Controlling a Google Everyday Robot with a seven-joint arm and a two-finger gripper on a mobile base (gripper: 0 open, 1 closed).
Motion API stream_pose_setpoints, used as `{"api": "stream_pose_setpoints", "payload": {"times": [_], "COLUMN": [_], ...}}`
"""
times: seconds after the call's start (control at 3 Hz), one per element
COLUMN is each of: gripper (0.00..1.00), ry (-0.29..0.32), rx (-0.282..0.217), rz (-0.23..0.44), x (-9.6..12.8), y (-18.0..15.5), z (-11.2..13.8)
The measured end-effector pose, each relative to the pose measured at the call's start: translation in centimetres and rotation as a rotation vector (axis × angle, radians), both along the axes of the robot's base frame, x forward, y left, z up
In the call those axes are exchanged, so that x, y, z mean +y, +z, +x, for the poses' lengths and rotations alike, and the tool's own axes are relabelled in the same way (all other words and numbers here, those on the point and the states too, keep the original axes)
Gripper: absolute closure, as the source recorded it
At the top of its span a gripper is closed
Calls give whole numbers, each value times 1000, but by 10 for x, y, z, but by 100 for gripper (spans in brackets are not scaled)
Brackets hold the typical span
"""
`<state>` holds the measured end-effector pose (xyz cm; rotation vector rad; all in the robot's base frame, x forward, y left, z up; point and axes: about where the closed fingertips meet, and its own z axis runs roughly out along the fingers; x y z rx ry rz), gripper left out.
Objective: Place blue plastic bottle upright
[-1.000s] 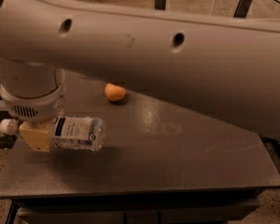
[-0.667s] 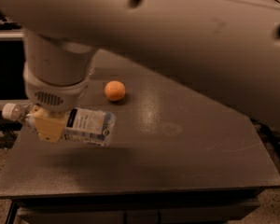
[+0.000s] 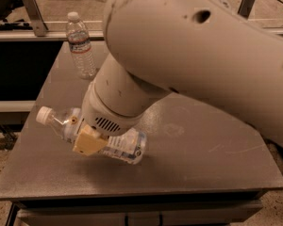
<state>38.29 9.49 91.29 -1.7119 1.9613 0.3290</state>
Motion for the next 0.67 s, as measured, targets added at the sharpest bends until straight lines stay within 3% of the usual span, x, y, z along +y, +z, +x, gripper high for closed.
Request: {"api": "stream_pose_setpoints", "payload": {"times": [0.33, 0.67], "gripper": [100, 100], "ry": [-26, -32], "rx": [17, 46], "rz": [58, 173], "x": [-20, -52], "y": [-2, 2], "z": [16, 52]}}
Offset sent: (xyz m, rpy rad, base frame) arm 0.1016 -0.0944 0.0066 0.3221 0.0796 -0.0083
